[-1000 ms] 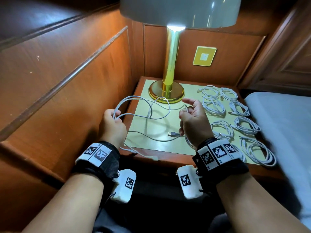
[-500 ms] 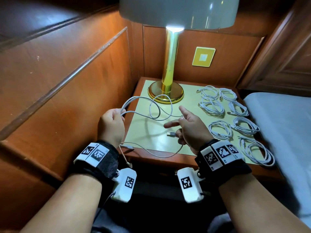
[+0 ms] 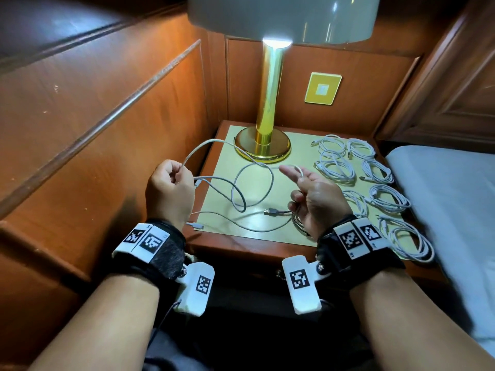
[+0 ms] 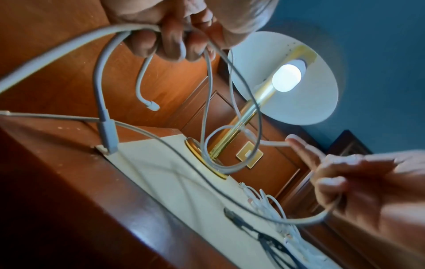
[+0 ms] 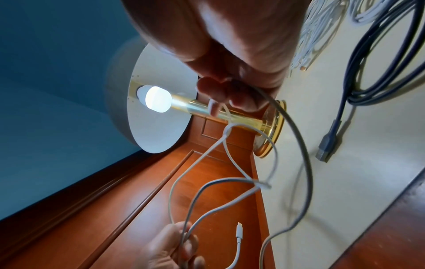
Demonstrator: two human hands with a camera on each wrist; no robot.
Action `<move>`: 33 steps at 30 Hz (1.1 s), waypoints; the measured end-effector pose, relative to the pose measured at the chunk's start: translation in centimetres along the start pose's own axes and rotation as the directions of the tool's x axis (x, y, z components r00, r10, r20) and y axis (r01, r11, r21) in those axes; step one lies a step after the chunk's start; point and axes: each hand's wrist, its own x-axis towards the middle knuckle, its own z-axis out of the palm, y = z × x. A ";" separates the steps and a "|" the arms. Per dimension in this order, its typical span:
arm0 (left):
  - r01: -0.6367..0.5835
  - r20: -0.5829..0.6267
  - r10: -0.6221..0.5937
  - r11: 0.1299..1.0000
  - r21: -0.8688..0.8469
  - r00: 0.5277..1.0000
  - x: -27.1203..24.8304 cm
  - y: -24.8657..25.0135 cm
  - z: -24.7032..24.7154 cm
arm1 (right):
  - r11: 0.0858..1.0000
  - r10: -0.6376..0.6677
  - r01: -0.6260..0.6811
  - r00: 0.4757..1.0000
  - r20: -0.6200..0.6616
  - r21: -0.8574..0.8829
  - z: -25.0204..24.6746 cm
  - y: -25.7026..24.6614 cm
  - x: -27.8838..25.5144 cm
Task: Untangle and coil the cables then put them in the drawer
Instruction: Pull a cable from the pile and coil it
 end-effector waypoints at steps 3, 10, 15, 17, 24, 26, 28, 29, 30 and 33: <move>-0.064 0.054 0.060 0.995 0.072 0.997 -0.4 -0.3 0.4 | 0.996 -0.078 0.072 0.992 0.095 0.060 0.3 -0.5 -0.5; -0.029 0.255 0.020 0.999 0.031 0.967 -0.6 -0.1 0.6 | 0.974 -0.214 0.194 0.957 0.197 0.115 0.5 -0.8 -0.8; -0.044 0.234 0.024 0.996 0.083 0.972 -0.4 0.0 -0.2 | 0.989 -0.145 0.139 0.979 0.143 0.048 0.1 -1.3 -0.8; -0.059 0.173 0.040 0.993 0.105 0.984 -0.3 0.2 -0.6 | 0.992 -0.123 0.124 0.988 0.094 -0.008 0.1 -1.1 -0.8; -0.035 0.134 0.029 0.999 0.042 0.991 -0.2 0.6 -0.7 | 0.983 0.017 -0.012 0.999 0.027 -0.183 0.3 -0.6 -1.0; -0.049 0.191 0.058 0.998 -0.049 0.980 -0.4 1.2 -0.7 | 0.967 0.097 -0.082 0.994 0.049 -0.243 0.6 -0.3 -1.2; -0.090 0.230 0.121 0.986 -0.140 0.966 -0.8 1.9 -0.7 | 0.923 0.115 -0.086 0.992 0.054 -0.375 1.1 0.0 -1.4; -0.107 0.243 0.150 0.977 -0.184 0.958 -1.0 2.2 -0.8 | 0.894 0.119 -0.083 0.991 0.055 -0.441 1.3 0.2 -1.4; -0.111 0.253 0.170 0.967 -0.230 0.952 -1.2 2.6 -0.9 | 0.862 0.136 -0.090 0.989 0.056 -0.498 1.5 0.3 -1.6; -0.106 0.264 0.197 0.941 -0.322 0.944 -1.3 3.4 -1.4 | 0.727 0.212 -0.102 0.974 0.081 -0.679 1.4 0.9 -1.5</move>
